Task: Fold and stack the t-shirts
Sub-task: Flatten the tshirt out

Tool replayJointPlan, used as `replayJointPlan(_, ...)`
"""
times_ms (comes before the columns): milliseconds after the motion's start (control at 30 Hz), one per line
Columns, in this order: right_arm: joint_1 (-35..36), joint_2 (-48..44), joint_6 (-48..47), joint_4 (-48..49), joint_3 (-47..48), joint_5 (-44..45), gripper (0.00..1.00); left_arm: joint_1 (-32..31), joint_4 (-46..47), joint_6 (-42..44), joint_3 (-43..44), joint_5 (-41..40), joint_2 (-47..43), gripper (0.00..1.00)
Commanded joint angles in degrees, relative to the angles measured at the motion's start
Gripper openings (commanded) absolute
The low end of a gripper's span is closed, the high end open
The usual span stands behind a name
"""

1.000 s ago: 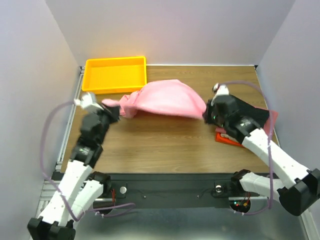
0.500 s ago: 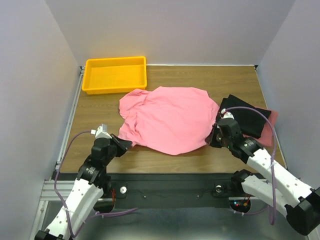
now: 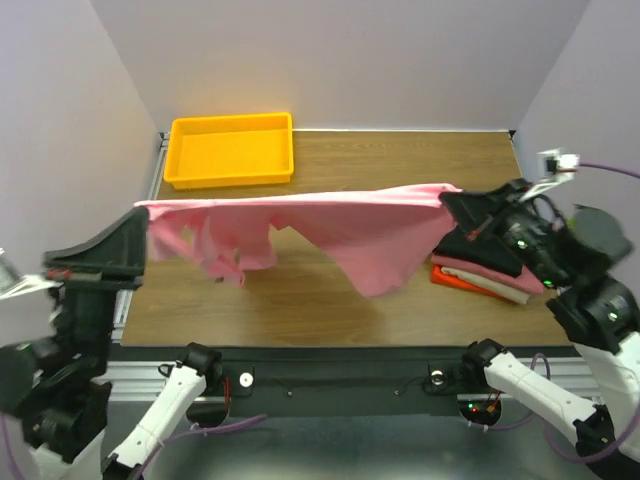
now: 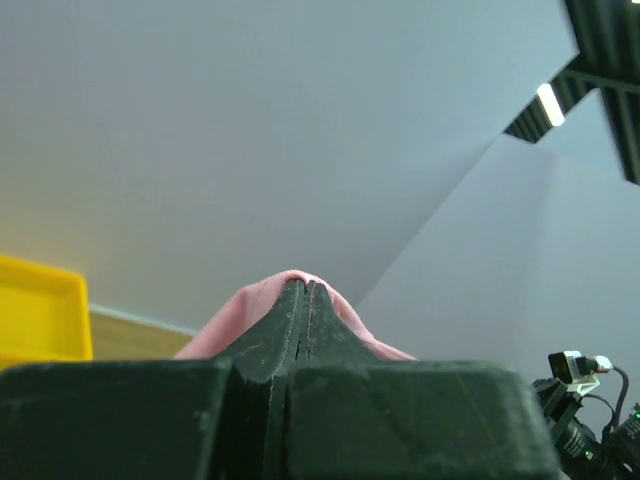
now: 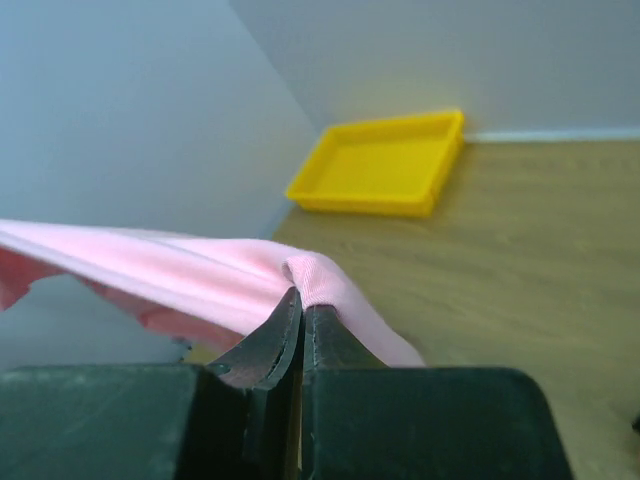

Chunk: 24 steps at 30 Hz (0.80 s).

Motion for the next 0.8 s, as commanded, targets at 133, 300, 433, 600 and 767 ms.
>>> replayJointPlan(133, -0.1, 0.6, -4.9, 0.2, 18.0, -11.6, 0.0, 0.8, 1.7, 11.2, 26.3, 12.0, 11.0, 0.0)
replayJointPlan(300, -0.1, 1.3, -6.1, 0.0, 20.8, -7.6, 0.0, 1.9, 1.1, 14.5, 33.3, 16.0, 16.4, 0.0)
replayJointPlan(433, -0.1, 4.1, -7.0, -0.4, 17.9, 4.1, 0.0, 1.9, 0.9, 17.8, 31.6, 11.6, 21.2, 0.0)
replayJointPlan(600, -0.1, 13.5, -5.9, -0.3, 7.1, 27.9, 0.0, 1.9, 5.2, 22.7, 18.2, -2.7, 30.8, 0.0)
replayJointPlan(767, -0.6, 29.1, -2.7, 1.9, -1.7, 39.7, 0.01, 3.4, 17.7, 29.3, 3.8, -1.0, 45.7, 0.0)
